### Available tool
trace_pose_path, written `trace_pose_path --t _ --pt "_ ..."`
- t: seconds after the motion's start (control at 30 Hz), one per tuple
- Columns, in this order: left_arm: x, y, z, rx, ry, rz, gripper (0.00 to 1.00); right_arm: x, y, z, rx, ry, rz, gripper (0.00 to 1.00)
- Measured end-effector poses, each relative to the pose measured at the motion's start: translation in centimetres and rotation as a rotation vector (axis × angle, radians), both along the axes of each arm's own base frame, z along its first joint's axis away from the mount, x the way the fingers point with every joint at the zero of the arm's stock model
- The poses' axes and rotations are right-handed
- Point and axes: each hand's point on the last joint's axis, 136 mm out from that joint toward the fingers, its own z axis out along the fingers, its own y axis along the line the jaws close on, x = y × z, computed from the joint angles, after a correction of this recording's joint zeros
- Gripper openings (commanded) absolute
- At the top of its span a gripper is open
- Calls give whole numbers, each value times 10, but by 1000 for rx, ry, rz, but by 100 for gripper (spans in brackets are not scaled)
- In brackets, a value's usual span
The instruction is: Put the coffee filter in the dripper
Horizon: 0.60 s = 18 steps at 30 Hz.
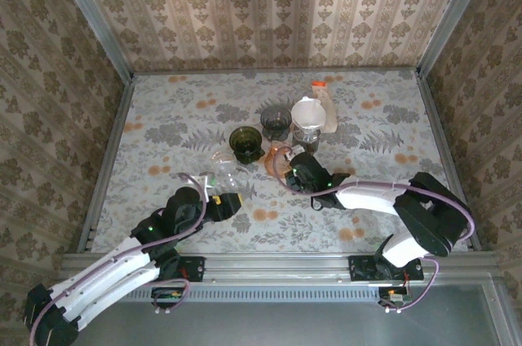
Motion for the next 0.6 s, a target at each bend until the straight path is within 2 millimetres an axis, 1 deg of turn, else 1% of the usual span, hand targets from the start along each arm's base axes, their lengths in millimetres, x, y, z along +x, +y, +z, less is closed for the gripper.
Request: trace_pose_path --t 0.13,0.27,0.4,0.5,0.6 --pt "2 -1 10 -8 -16 -3 72 -30 0 4 -10 11 40 14" --pt "4 -2 22 -14 -39 -3 72 -63 5 22 13 -5 88 14" --pt "4 -1 23 0 -45 -7 72 -102 9 38 37 -23 144 14" --pt "4 0 23 11 -51 -7 72 -125 8 40 30 -20 171 14" --pt "5 0 25 14 -59 -6 72 -143 6 33 -8 -12 184 14"
